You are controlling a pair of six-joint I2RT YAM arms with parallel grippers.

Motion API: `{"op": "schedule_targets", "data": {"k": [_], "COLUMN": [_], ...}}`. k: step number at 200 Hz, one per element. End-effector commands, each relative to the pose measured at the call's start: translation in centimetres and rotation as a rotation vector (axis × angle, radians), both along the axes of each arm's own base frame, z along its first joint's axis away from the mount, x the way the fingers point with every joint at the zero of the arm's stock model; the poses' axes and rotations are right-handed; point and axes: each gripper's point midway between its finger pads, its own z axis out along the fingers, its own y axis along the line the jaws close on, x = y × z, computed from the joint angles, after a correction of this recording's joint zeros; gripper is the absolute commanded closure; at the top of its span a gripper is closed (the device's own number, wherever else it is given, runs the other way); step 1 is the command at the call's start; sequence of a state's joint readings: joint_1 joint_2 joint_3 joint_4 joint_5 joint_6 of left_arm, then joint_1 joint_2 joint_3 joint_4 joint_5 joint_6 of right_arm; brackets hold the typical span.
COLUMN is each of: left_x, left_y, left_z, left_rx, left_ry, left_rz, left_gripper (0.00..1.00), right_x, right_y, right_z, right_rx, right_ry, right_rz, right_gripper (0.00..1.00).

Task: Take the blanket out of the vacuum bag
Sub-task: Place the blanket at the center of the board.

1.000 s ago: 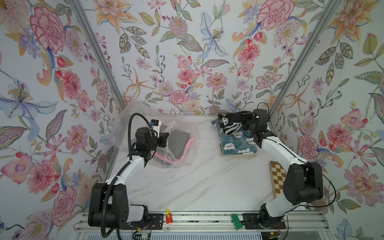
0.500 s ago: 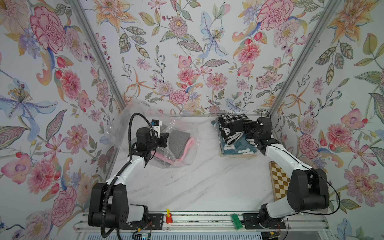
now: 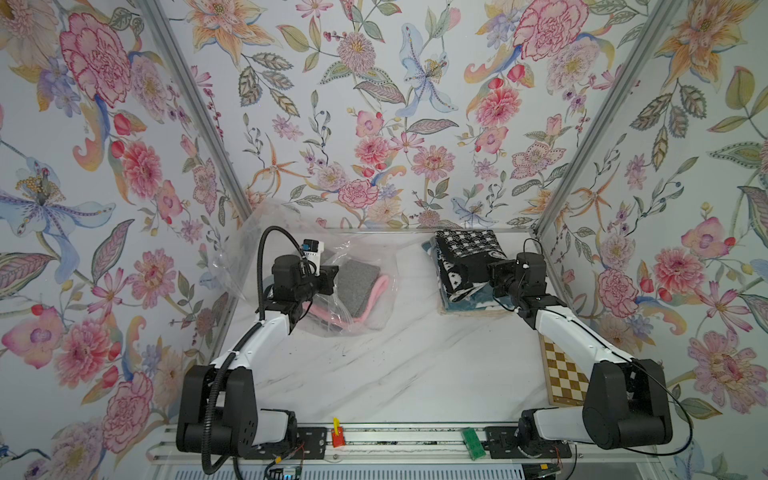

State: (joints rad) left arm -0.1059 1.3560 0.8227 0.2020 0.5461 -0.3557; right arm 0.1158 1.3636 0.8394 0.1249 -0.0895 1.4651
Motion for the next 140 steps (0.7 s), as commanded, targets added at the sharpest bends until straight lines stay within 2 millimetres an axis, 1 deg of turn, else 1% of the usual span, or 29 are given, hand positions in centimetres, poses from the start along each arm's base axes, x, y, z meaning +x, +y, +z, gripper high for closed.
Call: {"op": "schedule_targets", "data": {"k": [1, 26, 34, 51, 77, 91, 105, 118, 127, 134, 140], "left_x": [0.2, 0.2, 0.2, 0.2, 0.2, 0.2, 0.2, 0.2, 0.3, 0.3, 0.4], "left_y": [-0.4, -0.4, -0.4, -0.4, -0.4, -0.4, -0.4, -0.4, -0.4, -0.5, -0.4], "left_z": [0.2, 0.2, 0.2, 0.1, 0.1, 0.1, 0.0, -0.1, -0.2, -0.3, -0.3], "left_rx": [0.01, 0.008, 0.008, 0.008, 0.011, 0.012, 0.013, 0.013, 0.014, 0.013, 0.013], "left_ry": [-0.002, 0.0, 0.0, 0.002, 0.001, 0.001, 0.001, 0.007, 0.009, 0.012, 0.012], "left_rz": [-0.014, -0.014, -0.014, -0.015, -0.016, -0.012, -0.012, -0.012, -0.015, -0.017, -0.014], "left_gripper": [0.96, 0.96, 0.96, 0.96, 0.96, 0.95, 0.95, 0.95, 0.95, 0.95, 0.95], "right_x": [-1.2, -2.4, -2.7, -3.2, -4.1, -5.0, -6.1, -7.4, -8.2, -8.8, -9.2], "right_y": [-0.4, -1.0, -1.2, -1.3, -1.4, -1.5, -2.0, -2.8, -3.4, -3.8, -4.2], "right_z": [-0.6, -2.7, -3.2, -4.1, -5.2, -5.9, -6.0, -5.7, -5.2, -4.8, -4.2], "right_rx": [-0.027, -0.044, -0.053, -0.073, -0.104, -0.132, -0.179, -0.253, -0.312, -0.355, -0.396], "right_ry": [0.008, 0.051, 0.061, 0.075, 0.105, 0.124, 0.134, 0.154, 0.165, 0.176, 0.17], "right_rz": [0.008, 0.001, -0.001, 0.007, 0.027, 0.042, 0.054, 0.058, 0.061, 0.064, 0.074], "right_gripper": [0.83, 0.73, 0.68, 0.55, 0.46, 0.38, 0.29, 0.2, 0.18, 0.15, 0.14]}}
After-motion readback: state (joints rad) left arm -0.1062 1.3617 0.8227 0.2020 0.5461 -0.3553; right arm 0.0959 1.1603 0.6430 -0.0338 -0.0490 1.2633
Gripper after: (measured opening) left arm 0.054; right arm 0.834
